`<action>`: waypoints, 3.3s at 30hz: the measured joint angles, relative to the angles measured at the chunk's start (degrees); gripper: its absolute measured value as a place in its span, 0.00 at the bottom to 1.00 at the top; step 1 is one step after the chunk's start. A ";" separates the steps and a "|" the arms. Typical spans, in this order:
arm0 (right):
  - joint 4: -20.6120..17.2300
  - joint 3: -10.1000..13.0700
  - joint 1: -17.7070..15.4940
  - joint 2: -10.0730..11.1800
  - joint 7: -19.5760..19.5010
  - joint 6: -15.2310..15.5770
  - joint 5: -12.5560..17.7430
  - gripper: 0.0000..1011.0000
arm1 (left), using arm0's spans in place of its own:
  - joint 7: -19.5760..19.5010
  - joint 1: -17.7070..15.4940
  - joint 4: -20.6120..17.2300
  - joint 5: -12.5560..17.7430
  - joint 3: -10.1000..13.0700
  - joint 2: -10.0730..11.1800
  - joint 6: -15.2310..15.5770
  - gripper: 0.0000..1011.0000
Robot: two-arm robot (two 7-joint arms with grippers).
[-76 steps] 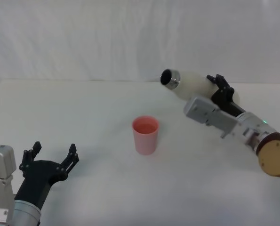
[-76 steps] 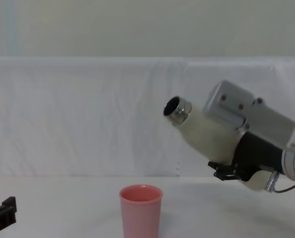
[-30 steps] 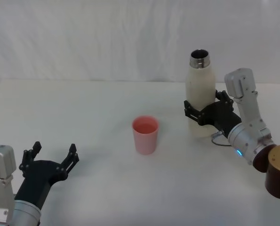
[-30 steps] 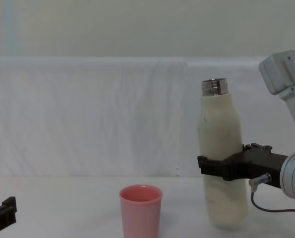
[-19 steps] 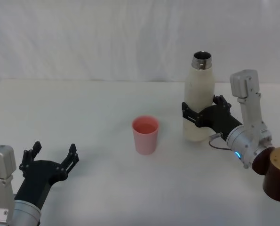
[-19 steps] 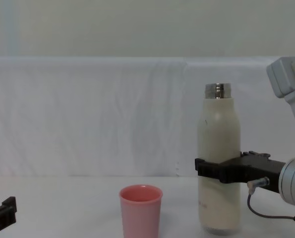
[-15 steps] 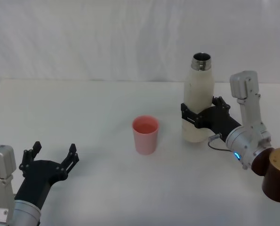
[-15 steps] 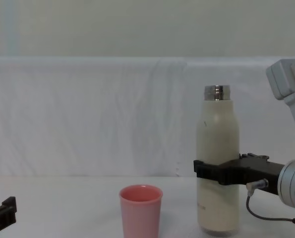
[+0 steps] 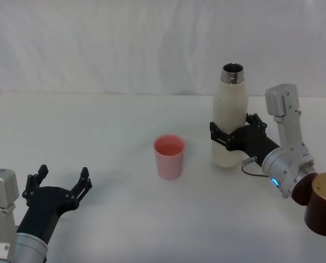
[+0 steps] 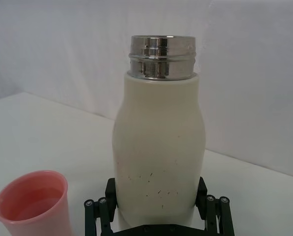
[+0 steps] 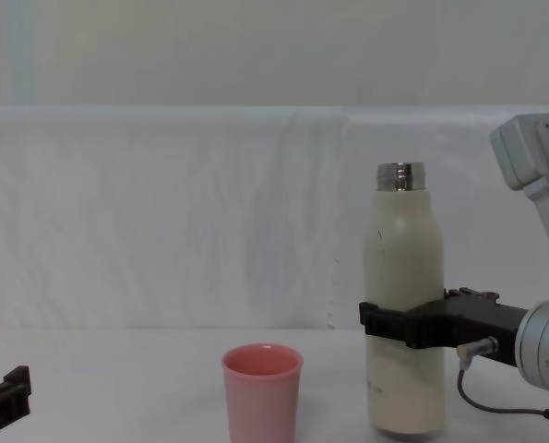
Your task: Grasp the thermos with one hand and pour water into the cup lid.
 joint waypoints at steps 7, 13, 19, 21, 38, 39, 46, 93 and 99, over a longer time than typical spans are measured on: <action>0.19 -0.24 -0.26 0.13 -0.35 -0.37 0.76 0.94 | 0.00 0.00 0.00 0.00 0.00 0.00 0.00 0.99; 0.47 -0.62 -0.42 0.23 -0.47 -0.80 1.07 0.94 | 0.00 0.00 0.00 0.00 0.00 0.00 0.00 0.99; 0.99 -0.92 -0.35 0.44 -0.49 -1.17 1.34 0.94 | 0.00 0.00 0.00 0.00 0.00 0.00 0.00 0.99; 1.17 -0.96 -0.31 0.50 -0.49 -1.28 1.45 0.94 | 0.00 0.00 0.00 0.00 0.00 0.00 0.00 0.99; 1.36 -0.97 -0.64 0.89 -0.62 -1.78 2.21 0.94 | 0.00 0.00 0.00 0.00 0.00 0.00 0.00 0.99; 1.36 -0.97 -0.64 0.89 -0.62 -1.78 2.21 0.94 | 0.00 0.00 0.00 0.00 0.00 0.00 0.00 0.99; 1.34 -1.01 -0.71 1.13 -0.62 -1.98 2.41 0.94 | 0.00 0.00 0.00 0.00 0.00 0.00 0.00 0.99; 1.15 -1.10 -1.05 1.58 -0.21 -2.04 2.97 0.99 | 0.00 0.00 0.00 0.00 0.00 0.00 0.00 0.99; 1.15 -1.11 -1.05 1.58 -0.21 -2.04 2.94 0.99 | 0.00 0.00 0.00 0.00 0.00 0.00 0.00 0.99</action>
